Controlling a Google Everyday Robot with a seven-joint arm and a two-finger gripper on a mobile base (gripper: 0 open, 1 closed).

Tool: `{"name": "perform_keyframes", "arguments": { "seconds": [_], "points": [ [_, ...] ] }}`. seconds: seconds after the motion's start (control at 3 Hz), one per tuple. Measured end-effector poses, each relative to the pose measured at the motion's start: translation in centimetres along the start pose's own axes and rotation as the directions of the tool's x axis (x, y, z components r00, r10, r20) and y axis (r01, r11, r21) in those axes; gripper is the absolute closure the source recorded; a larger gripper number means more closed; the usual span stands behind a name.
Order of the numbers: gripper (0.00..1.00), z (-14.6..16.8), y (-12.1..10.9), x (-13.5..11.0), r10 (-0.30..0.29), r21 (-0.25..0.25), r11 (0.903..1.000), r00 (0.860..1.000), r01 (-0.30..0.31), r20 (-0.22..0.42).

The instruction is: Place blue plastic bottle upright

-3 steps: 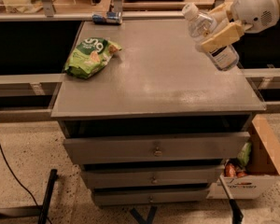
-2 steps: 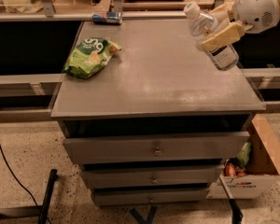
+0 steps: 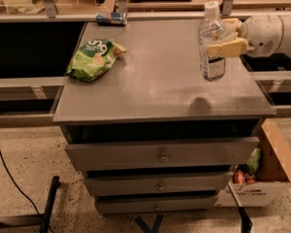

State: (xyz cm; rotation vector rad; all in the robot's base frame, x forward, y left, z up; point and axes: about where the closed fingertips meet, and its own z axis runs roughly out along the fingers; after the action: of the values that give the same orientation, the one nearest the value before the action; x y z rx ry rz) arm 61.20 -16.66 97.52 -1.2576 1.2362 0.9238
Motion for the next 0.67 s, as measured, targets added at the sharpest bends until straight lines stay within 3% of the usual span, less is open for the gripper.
{"name": "perform_keyframes", "arguments": {
  "seconds": [0.33,0.67],
  "points": [
    [1.0,-1.52,-0.43,1.18,-0.01,0.045,0.999,0.97,-0.001,0.243],
    [1.0,-1.19,-0.39,0.82,-0.016,0.038,0.9992,0.964,0.006,0.266]
  ]
}}
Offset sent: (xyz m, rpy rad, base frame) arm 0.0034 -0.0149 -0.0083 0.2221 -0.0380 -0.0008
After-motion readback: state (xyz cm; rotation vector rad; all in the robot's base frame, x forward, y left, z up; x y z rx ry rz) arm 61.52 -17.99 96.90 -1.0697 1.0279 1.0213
